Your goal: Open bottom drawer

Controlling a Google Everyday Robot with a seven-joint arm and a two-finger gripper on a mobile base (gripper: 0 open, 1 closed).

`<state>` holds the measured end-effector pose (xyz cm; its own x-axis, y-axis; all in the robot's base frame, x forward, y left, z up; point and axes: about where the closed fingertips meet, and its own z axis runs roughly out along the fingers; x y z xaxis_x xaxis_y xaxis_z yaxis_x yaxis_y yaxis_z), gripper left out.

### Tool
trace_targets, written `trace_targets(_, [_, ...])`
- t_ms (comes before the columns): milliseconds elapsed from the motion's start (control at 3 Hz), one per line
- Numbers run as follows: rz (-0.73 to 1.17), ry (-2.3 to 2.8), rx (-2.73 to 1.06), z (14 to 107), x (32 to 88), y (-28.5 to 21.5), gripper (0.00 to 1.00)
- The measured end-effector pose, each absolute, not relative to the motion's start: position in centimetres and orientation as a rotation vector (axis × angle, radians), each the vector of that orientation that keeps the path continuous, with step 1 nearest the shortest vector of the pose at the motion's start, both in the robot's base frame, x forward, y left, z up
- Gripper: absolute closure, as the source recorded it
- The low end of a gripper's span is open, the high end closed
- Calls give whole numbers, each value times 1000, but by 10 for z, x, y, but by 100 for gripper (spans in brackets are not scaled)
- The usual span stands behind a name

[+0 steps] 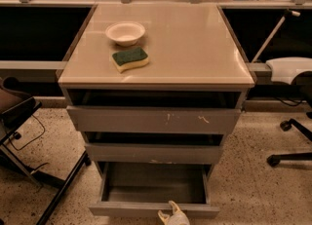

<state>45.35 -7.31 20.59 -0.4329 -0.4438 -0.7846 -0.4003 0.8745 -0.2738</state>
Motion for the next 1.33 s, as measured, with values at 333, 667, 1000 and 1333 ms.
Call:
trace_targets(333, [-57, 2073, -611, 206, 454, -73, 34])
trace_targets(667, [-57, 2073, -611, 206, 454, -73, 11])
trace_targets(1000, [-57, 2073, -611, 206, 454, -73, 0])
trace_targets(1333, [-57, 2073, -611, 206, 454, -73, 0])
